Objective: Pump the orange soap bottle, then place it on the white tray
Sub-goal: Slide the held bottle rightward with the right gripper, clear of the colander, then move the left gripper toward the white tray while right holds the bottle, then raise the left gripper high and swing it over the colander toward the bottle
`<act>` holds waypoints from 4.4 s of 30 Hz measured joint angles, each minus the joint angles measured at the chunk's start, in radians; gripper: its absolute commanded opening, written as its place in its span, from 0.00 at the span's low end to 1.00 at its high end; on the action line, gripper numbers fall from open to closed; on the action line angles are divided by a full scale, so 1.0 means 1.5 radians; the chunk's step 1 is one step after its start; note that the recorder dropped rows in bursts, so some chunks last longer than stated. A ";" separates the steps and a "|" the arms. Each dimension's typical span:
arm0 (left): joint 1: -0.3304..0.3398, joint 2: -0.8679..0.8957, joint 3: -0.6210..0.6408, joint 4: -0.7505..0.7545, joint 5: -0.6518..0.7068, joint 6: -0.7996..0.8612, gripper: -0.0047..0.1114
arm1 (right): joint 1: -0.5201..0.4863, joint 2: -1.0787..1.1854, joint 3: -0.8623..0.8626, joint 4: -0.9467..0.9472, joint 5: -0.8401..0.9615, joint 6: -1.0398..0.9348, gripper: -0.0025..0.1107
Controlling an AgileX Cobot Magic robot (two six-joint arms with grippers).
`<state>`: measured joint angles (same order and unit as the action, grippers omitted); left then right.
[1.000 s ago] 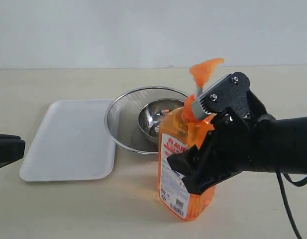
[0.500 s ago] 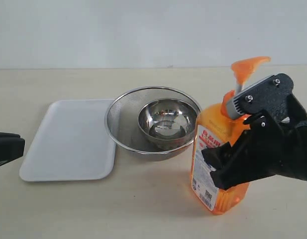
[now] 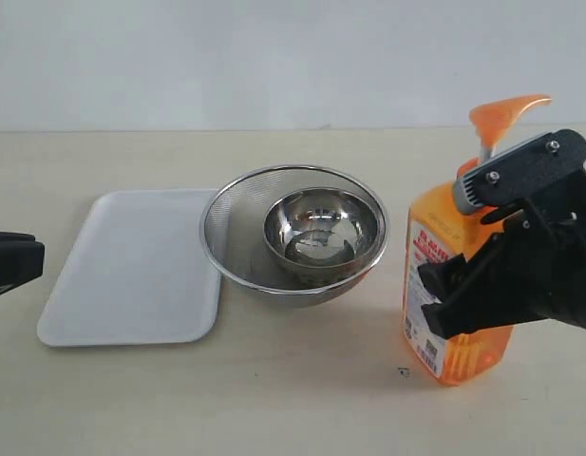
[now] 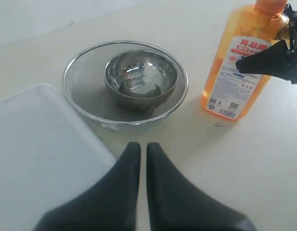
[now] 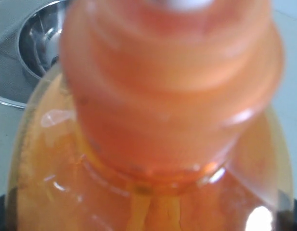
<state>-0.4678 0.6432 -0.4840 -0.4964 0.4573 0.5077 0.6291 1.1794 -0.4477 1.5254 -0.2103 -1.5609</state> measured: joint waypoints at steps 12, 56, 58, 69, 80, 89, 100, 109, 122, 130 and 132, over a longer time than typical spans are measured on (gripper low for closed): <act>0.000 0.000 0.000 -0.002 -0.009 0.001 0.08 | 0.000 0.003 -0.019 -0.002 -0.028 -0.004 0.02; 0.000 0.126 -0.014 -0.352 -0.064 0.360 0.08 | -0.154 0.114 -0.065 -0.691 -0.045 0.657 0.02; 0.000 0.141 -0.025 -0.381 -0.068 0.396 0.08 | -0.156 0.121 -0.067 -0.711 -0.049 0.677 0.02; 0.000 0.172 -0.037 -0.439 -0.068 0.467 0.08 | -0.156 0.228 -0.134 -0.771 -0.073 0.743 0.02; 0.000 0.206 -0.052 -0.495 -0.073 0.542 0.08 | -0.158 0.276 -0.188 -0.796 -0.074 0.783 0.02; 0.000 0.314 -0.137 -0.580 -0.049 0.648 0.08 | -0.159 0.285 -0.192 -0.803 -0.078 0.797 0.02; 0.000 0.431 -0.237 -0.619 0.001 0.704 0.08 | -0.159 0.287 -0.197 -0.804 -0.078 0.800 0.02; 0.000 0.499 -0.318 -0.626 0.031 0.717 0.08 | -0.159 0.287 -0.198 -0.840 -0.068 0.798 0.02; 0.000 0.544 -0.420 -0.633 0.077 0.717 0.08 | -0.159 0.286 -0.202 -0.892 -0.050 0.797 0.02; -0.002 0.603 -0.478 -0.635 0.123 0.717 0.08 | -0.153 0.282 -0.205 -0.926 -0.026 0.785 0.02; -0.003 0.611 -0.495 -0.636 0.125 0.717 0.08 | -0.147 0.282 -0.205 -0.930 -0.025 0.767 0.02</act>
<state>-0.4725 1.5593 -1.2260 -1.4500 0.6452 1.5830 0.4088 1.6030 -0.7559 0.1301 -0.2474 -0.4098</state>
